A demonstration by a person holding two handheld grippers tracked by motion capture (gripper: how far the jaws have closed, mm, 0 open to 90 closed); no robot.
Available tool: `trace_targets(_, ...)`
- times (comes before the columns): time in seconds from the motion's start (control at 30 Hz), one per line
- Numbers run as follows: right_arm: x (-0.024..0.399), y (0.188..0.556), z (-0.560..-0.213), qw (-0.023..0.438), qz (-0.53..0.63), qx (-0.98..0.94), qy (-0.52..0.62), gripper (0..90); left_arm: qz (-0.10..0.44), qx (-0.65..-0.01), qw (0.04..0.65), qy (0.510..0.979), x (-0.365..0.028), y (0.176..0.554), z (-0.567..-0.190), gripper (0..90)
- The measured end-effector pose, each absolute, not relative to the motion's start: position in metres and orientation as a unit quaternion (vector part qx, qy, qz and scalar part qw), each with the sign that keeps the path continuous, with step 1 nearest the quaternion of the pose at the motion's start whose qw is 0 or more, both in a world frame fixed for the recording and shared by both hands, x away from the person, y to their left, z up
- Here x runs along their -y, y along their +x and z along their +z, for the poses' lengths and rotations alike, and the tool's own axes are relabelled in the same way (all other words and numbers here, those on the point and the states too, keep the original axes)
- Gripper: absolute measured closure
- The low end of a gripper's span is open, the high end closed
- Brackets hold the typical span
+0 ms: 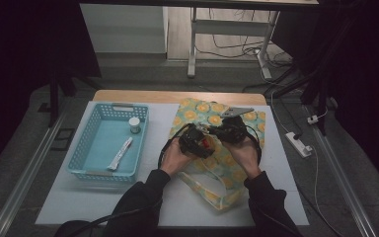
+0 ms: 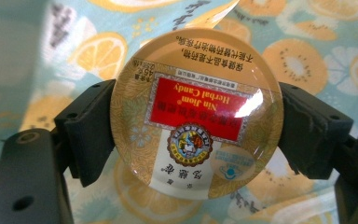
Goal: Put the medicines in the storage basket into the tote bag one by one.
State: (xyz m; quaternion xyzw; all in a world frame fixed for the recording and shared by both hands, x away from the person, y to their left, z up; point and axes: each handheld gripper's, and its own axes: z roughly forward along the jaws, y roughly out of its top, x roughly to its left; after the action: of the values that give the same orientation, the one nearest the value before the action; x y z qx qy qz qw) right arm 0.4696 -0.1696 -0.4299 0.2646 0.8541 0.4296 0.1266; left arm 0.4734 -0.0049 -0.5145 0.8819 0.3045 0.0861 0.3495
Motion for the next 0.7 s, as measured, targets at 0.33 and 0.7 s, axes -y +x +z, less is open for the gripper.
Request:
trace_targets(0.33, 0.172, 0.471, -0.431, 0.129, 0.432, -0.852, 0.268, 90.0, 0.087, -0.32, 0.372, 0.867, 0.006, 0.473, -0.514, 11.7)
trace_targets(0.7, 0.173, 0.471, -0.429, 0.129, 0.435, -0.85, 0.266, 90.0, 0.03, -0.318, 0.389, 0.864, -0.007, 0.463, -0.5, 4.4)
